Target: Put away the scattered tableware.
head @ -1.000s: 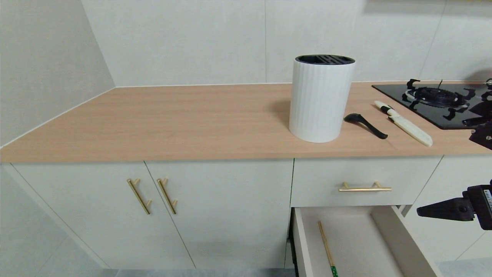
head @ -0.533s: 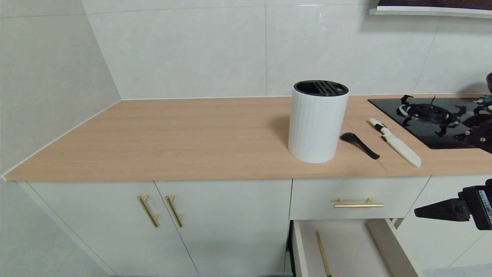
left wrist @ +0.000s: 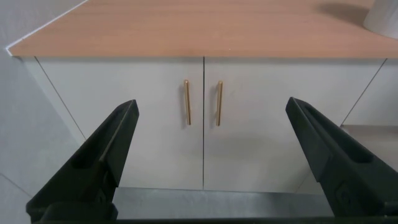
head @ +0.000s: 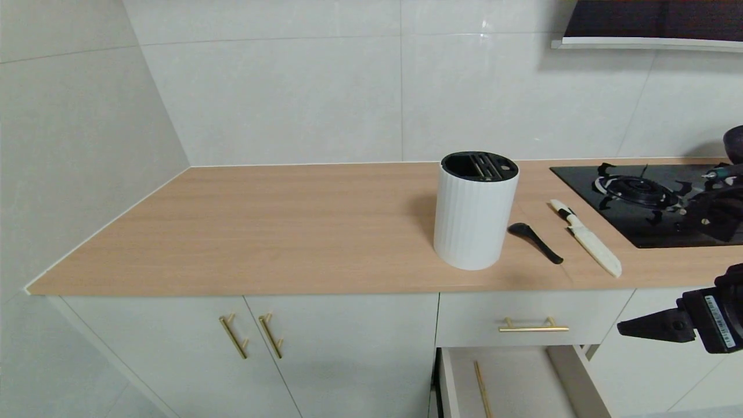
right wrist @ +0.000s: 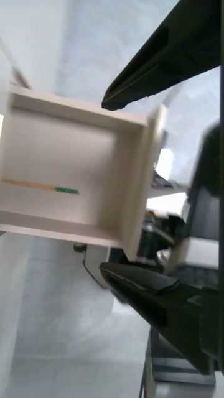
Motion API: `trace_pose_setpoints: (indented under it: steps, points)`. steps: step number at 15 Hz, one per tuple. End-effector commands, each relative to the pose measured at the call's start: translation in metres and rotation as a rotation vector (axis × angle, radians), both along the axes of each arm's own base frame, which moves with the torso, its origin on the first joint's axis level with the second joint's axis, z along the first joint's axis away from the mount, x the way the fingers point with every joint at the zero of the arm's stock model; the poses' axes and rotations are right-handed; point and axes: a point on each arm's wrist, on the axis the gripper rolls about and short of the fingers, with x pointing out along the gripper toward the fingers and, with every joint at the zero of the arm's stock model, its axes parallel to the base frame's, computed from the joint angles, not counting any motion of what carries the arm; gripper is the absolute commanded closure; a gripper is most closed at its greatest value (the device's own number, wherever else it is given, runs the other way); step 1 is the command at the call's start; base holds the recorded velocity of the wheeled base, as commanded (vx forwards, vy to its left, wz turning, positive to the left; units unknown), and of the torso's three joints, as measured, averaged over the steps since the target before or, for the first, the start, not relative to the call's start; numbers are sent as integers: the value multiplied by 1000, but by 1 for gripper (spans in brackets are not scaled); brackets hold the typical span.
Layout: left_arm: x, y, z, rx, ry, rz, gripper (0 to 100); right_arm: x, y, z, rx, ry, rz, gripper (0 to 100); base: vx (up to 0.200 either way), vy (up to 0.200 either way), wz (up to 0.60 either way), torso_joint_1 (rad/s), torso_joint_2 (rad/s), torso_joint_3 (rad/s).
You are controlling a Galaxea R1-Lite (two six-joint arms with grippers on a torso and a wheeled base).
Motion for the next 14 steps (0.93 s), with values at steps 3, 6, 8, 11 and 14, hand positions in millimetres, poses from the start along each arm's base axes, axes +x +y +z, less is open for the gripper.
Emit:
trace_pose_setpoints:
  steps: [3, 6, 8, 11, 14]
  points:
    - [0, 0, 0, 0, 0, 1, 0, 88, -6, -19, -75, -170, 19, 0, 0, 0, 0, 12, -25, -12]
    - [0, 0, 0, 0, 0, 1, 0, 162, -18, -46, -86, -232, 54, 0, 0, 0, 0, 0, 0, 0]
    - [0, 0, 0, 0, 0, 1, 0, 196, -25, -56, -90, -259, 52, 0, 0, 0, 0, 0, 0, 0]
    - [0, 0, 0, 0, 0, 1, 0, 209, -28, -65, 6, -291, 125, 0, 0, 0, 0, 0, 0, 0]
    - [0, 0, 0, 0, 0, 1, 0, 223, -36, -81, 6, -308, 103, 0, 0, 0, 0, 0, 0, 0]
